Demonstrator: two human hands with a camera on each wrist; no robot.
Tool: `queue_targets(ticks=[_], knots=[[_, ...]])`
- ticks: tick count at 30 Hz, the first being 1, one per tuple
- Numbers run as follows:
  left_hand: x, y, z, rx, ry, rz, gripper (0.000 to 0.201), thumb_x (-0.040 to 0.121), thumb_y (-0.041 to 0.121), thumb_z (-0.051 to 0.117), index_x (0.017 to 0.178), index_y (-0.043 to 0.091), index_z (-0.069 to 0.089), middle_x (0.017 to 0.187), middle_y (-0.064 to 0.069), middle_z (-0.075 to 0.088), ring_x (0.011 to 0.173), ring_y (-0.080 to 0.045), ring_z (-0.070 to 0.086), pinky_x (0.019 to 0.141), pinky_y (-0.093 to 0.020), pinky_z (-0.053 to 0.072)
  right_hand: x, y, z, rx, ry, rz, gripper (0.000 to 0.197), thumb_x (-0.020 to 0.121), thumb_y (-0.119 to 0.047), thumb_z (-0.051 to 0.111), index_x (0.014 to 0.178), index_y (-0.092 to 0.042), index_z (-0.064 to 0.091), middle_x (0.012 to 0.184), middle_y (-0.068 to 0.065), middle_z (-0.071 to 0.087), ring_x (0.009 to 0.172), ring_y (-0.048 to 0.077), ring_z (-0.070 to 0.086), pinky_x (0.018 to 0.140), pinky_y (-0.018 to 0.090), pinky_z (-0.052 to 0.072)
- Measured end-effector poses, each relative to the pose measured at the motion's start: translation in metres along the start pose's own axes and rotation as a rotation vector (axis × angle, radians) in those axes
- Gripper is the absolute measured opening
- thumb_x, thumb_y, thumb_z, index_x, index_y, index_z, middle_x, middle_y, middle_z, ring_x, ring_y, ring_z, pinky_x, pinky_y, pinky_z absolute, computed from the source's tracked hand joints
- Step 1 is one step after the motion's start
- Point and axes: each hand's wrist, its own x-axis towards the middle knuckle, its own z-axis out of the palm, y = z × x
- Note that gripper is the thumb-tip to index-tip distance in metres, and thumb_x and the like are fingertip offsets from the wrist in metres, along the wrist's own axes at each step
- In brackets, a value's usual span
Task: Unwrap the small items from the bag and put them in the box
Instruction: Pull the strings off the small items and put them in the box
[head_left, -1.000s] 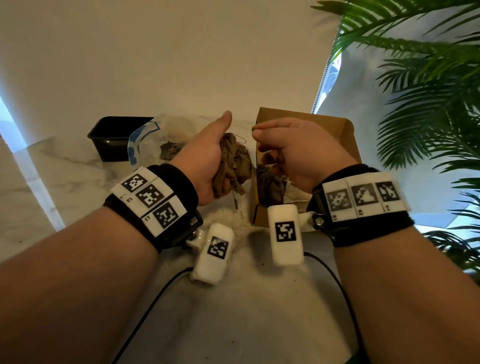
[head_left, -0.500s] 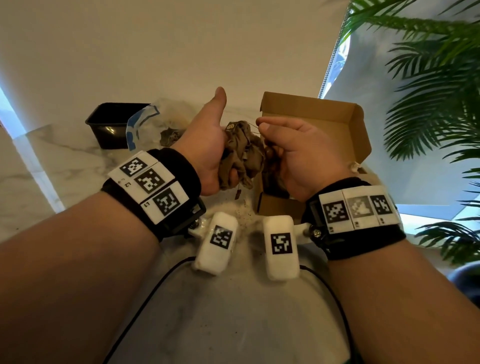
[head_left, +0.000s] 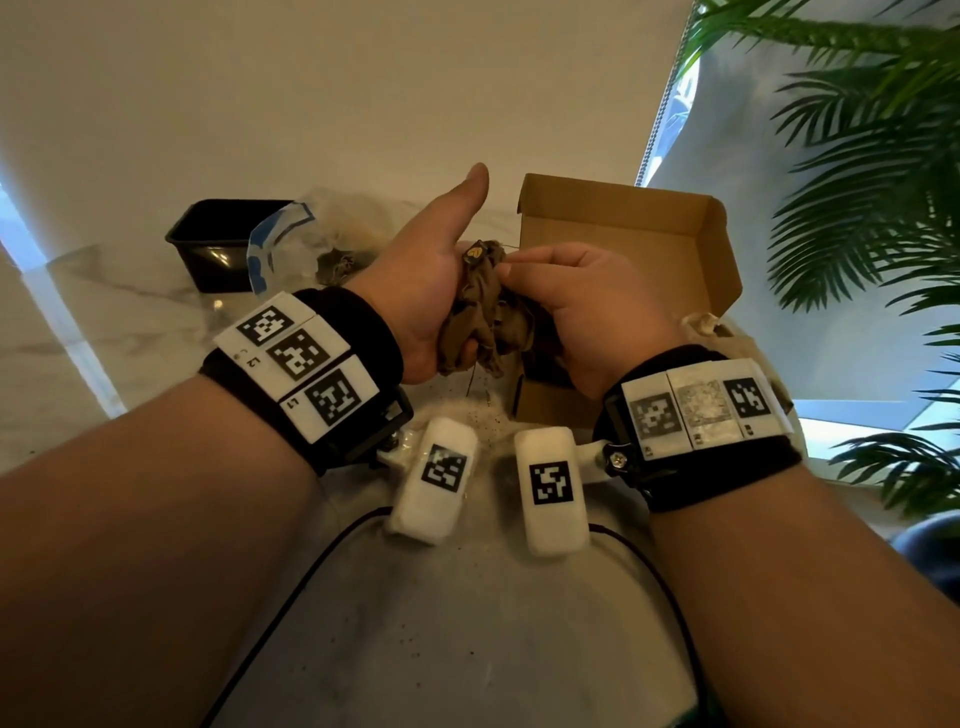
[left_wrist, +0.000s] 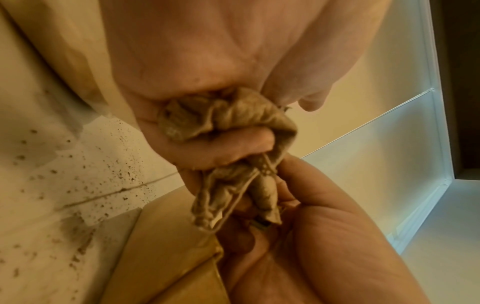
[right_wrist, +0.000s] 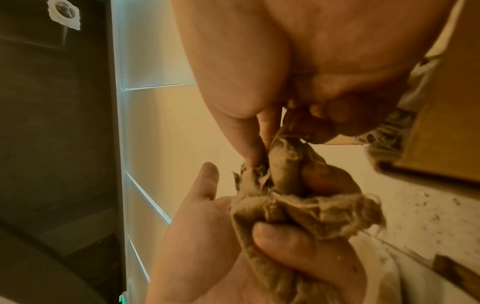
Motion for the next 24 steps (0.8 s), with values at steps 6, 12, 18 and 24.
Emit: queue_targets(ticks=[6,12,18,24], knots=[[0.005,-0.005,-0.003,0.101,0.043,0.043,0.059,0.098,0.061,0.044,0.086,0.009,0.069,0.064,-0.01,0.064,0.044,-0.018,0.058,0.036,-0.015,0.038,0.0,-0.001,-0.001,0.086,-0.01,0.024,0.008,0.089,-0.011,0.07,0.097,-0.008,0.071,0.099,0.021,0.074,0.09,0.039,0.073,0.079,0.054,0.061],[0.012,-0.01,-0.009,0.252,0.112,0.053,0.025,0.098,0.042,0.056,0.095,0.018,0.065,0.065,-0.002,0.065,0.049,-0.013,0.057,0.039,-0.017,0.027,0.003,-0.003,-0.006,0.205,0.053,0.102,0.014,0.093,-0.02,0.066,0.102,-0.011,0.072,0.085,0.005,0.076,0.085,0.029,0.074,0.078,0.053,0.061],[0.016,-0.01,-0.013,0.231,0.145,0.063,0.027,0.1,0.039,0.056,0.106,0.016,0.067,0.082,-0.01,0.074,0.054,-0.015,0.061,0.036,-0.017,0.036,0.006,-0.003,-0.007,0.323,0.12,0.156,0.015,0.096,-0.025,0.055,0.093,-0.013,0.063,0.069,-0.002,0.064,0.065,0.016,0.056,0.06,0.028,0.044],[0.017,-0.009,-0.014,0.207,0.264,0.096,0.022,0.103,0.033,0.054,0.107,0.015,0.066,0.067,-0.006,0.069,0.048,-0.015,0.06,0.035,-0.018,0.035,0.003,-0.011,-0.011,0.515,0.198,0.113,0.015,0.1,-0.017,0.048,0.1,-0.007,0.06,0.069,0.004,0.069,0.06,0.015,0.065,0.054,0.026,0.05]])
